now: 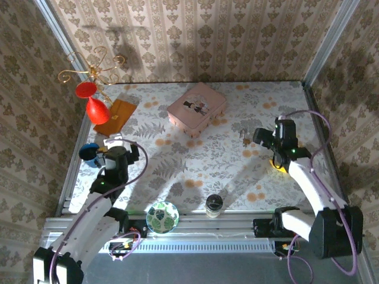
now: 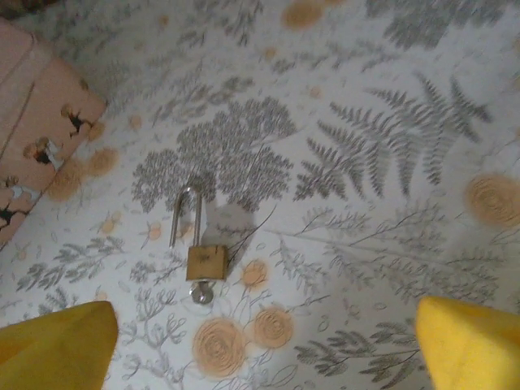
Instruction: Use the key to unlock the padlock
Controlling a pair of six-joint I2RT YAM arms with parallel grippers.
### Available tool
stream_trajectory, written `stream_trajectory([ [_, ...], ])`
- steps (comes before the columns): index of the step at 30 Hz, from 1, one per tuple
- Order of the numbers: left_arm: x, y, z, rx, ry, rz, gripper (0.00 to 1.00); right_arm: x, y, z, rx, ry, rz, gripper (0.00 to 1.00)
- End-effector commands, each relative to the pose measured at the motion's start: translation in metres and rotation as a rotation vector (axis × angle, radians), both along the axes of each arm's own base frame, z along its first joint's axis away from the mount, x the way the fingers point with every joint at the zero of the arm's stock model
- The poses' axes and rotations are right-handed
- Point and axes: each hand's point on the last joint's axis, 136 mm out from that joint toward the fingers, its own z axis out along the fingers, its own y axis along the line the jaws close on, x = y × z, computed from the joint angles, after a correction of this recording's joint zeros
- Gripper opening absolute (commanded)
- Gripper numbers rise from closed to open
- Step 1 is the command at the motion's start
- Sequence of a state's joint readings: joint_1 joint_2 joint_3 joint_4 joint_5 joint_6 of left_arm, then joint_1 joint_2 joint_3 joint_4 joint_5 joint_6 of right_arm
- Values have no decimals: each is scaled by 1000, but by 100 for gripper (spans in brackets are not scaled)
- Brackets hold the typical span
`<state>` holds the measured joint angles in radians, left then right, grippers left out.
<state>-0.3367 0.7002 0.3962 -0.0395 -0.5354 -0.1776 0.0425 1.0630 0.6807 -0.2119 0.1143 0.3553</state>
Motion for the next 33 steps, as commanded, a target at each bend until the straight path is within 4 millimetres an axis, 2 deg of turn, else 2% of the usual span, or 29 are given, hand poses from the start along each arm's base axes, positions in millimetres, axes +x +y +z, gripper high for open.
stream_trajectory([
  [1,10,8,10,44,-72,0,100,-1,-21,25,-104,-172,-69,100],
  [6,33,12,-8,52,-42,-58,100,-19,-36,24,-184,-302,-121,100],
  [9,46,11,-11,65,-57,-97,100,-24,-44,19,-213,-324,-160,100],
  [15,63,12,-9,65,-112,-139,100,-19,-47,6,-269,-262,-138,100],
  [22,78,19,-8,27,-162,-170,100,-9,-50,6,-298,-325,-133,100],
  [26,86,25,-14,0,-169,-169,100,-1,-49,9,-314,-348,-117,100],
  [29,91,21,-17,-35,-176,-197,100,2,-50,12,-322,-364,-116,100],
  [33,99,15,-32,-49,-102,-236,100,4,-49,13,-316,-390,-113,100],
])
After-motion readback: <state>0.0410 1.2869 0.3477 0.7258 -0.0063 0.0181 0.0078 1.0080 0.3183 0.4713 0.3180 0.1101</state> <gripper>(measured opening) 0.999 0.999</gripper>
